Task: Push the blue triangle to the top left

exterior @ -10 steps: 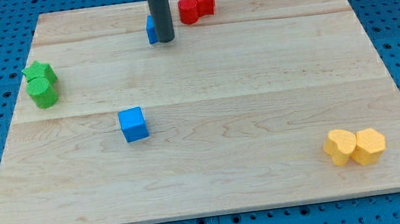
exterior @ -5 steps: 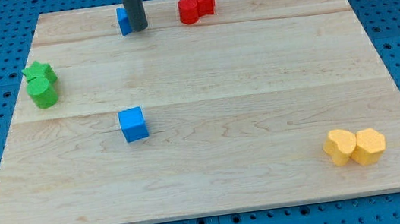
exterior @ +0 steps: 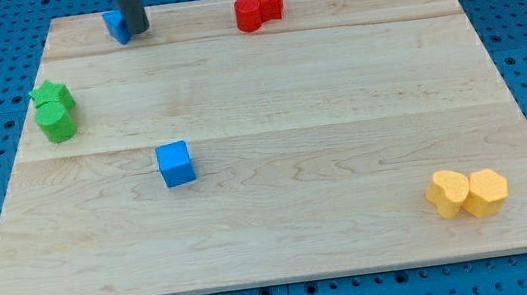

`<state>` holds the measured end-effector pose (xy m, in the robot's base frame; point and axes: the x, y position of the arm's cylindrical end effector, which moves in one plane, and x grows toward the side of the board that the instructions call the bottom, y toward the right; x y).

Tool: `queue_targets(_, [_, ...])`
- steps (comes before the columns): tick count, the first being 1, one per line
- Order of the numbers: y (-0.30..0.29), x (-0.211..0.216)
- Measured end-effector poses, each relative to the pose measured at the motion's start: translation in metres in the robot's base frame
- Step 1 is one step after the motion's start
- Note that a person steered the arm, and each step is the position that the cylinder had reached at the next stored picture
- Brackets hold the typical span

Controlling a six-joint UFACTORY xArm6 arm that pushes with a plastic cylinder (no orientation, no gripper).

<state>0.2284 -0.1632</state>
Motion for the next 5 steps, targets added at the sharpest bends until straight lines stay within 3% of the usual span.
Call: queue_targets(5, [-0.052, -0.01])
